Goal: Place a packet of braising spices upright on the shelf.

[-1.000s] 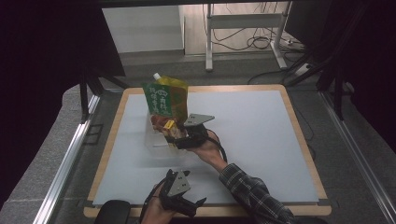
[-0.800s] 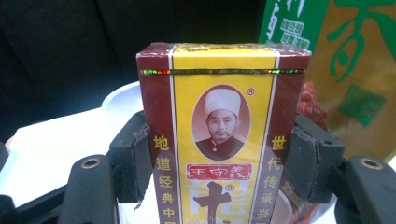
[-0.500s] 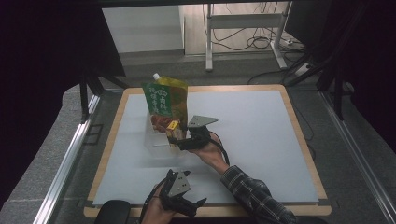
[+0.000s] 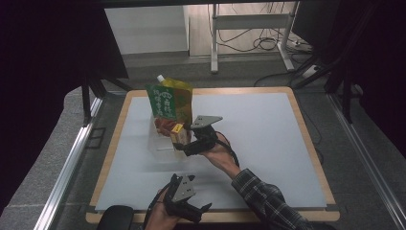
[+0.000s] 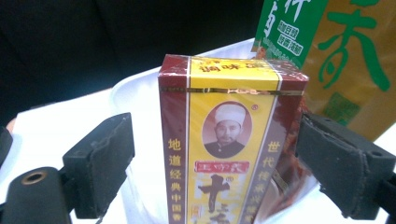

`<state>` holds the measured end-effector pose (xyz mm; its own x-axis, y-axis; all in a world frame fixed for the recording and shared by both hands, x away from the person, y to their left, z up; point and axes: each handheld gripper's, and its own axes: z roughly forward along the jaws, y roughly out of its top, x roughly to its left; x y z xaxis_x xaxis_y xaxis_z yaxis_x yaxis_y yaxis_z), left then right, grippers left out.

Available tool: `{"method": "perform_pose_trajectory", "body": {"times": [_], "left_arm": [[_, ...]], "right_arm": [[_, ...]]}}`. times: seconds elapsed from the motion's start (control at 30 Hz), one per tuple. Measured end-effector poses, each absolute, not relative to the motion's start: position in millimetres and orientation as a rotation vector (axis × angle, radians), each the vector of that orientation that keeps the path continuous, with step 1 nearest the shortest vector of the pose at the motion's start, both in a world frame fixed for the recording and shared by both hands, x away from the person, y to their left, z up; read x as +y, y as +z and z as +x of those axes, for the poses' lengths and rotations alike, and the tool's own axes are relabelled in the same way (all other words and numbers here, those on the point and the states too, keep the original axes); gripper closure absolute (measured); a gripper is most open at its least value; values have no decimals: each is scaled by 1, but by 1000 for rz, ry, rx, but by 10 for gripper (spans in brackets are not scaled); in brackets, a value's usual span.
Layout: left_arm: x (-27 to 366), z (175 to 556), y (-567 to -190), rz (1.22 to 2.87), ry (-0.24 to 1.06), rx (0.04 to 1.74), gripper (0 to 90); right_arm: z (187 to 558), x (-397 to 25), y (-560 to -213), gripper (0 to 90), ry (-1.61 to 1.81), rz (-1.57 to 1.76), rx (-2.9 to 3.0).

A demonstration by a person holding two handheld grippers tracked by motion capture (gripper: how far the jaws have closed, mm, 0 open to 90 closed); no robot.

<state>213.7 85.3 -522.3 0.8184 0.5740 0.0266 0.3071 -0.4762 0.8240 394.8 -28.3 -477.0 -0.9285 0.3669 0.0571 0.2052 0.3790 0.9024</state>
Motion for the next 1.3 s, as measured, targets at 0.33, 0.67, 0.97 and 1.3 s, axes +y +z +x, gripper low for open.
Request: {"method": "perform_pose_trajectory", "body": {"times": [0.33, 0.67, 0.97, 1.3], "left_arm": [[85, 214, -523, 2097, 375, 653, 0], [85, 214, -523, 2096, 375, 654, 0], [85, 214, -523, 2099, 378, 652, 0], [85, 215, -523, 2105, 384, 653, 0]], "right_arm": [[392, -39, -465, 88, 1536, 526, 2493], [390, -51, -458, 77, 1504, 546, 2497], [389, -68, -454, 71, 1474, 585, 2497], [384, -86, -456, 60, 1442, 611, 2505]]}}
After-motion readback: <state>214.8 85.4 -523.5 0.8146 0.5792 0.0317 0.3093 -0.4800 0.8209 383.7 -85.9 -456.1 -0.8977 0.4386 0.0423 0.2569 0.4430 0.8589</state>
